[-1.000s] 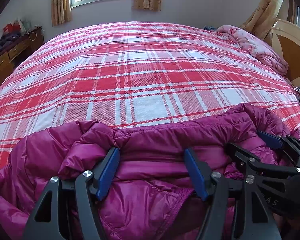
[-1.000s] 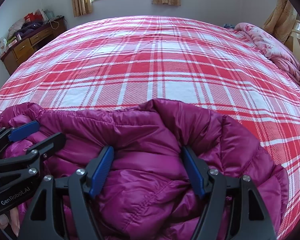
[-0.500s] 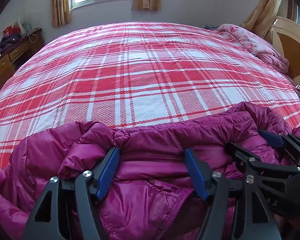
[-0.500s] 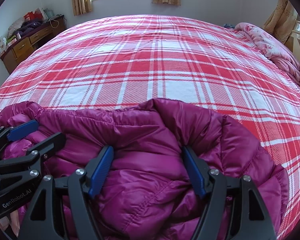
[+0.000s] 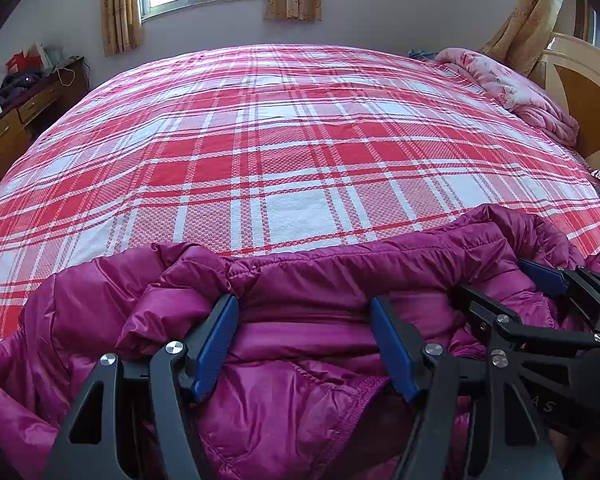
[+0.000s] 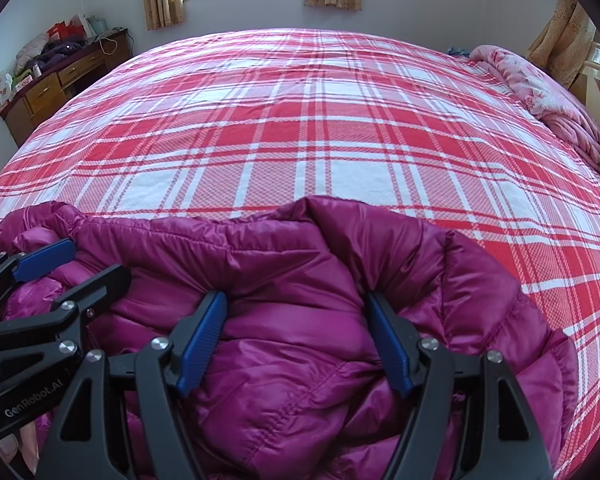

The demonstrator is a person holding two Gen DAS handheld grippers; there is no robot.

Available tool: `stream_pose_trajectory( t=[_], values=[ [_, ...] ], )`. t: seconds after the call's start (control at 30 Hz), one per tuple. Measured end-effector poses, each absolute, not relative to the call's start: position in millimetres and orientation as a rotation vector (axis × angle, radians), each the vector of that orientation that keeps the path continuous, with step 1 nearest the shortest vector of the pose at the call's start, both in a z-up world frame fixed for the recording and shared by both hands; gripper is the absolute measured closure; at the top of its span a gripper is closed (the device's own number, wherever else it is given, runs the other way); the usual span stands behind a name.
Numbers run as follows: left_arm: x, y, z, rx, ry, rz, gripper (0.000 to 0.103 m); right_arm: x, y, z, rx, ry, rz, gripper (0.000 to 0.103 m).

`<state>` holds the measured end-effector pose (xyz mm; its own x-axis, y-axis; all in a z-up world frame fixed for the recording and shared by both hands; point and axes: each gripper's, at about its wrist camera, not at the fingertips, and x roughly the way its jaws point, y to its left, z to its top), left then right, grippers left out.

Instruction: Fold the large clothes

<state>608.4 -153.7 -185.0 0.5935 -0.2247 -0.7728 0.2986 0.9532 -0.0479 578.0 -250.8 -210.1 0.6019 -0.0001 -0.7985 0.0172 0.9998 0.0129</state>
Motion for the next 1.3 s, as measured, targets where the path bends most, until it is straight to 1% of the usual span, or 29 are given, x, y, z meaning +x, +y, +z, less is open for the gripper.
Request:
stream_pose_trajectory(
  t=[0.1, 0.2, 0.3, 0.4, 0.47, 0.57, 0.63, 0.73, 0.87, 1.17, 1.3],
  values=[
    [609.0, -154.3, -185.0, 0.091, 0.887, -0.302, 0.035, 579.1, -250.6, -211.3, 0.014, 0.932, -0.013, 0.029],
    [613.9, -154.1, -182.2, 0.092, 0.913, -0.312, 0.034, 583.4, -252.2, -207.7, 0.007, 0.947, 0.01, 0.026],
    [606.2, -149.1, -165.6, 0.098, 0.92, -0.313, 0.034, 577.0, -255.9, -192.0, 0.012, 0.946, 0.034, 0.026],
    [574.3, -126.7, -127.6, 0.066, 0.839, -0.322, 0.034, 545.8, -273.1, -165.1, 0.067, 0.885, 0.031, 0.024],
    [543.8, -104.9, -108.2, 0.067, 0.787, -0.313, 0.034, 510.5, -286.6, -151.5, 0.098, 0.866, 0.058, 0.02],
    [494.9, -72.9, -99.5, 0.089, 0.753, -0.31, 0.029, 452.0, -302.9, -146.5, 0.091, 0.868, 0.069, 0.018],
    [455.2, -45.9, -106.5, 0.104, 0.753, -0.284, 0.027, 416.2, -309.7, -151.1, 0.077, 0.88, 0.066, 0.017],
    [403.4, -13.9, -128.1, 0.108, 0.786, -0.259, 0.027, 365.4, -324.2, -161.3, 0.078, 0.895, 0.031, 0.017],
    [352.5, 10.7, -158.9, 0.102, 0.845, -0.199, 0.027, 308.7, -341.3, -170.8, 0.111, 0.892, -0.033, 0.017],
    [277.7, 29.0, -179.6, 0.016, 0.888, -0.2, 0.027, 221.8, -357.1, -191.6, 0.16, 0.923, -0.093, 0.017],
    [245.7, 28.3, -180.5, 0.02, 0.87, -0.215, 0.027, 193.7, -355.6, -200.6, 0.192, 0.952, -0.077, 0.017]
  ],
)
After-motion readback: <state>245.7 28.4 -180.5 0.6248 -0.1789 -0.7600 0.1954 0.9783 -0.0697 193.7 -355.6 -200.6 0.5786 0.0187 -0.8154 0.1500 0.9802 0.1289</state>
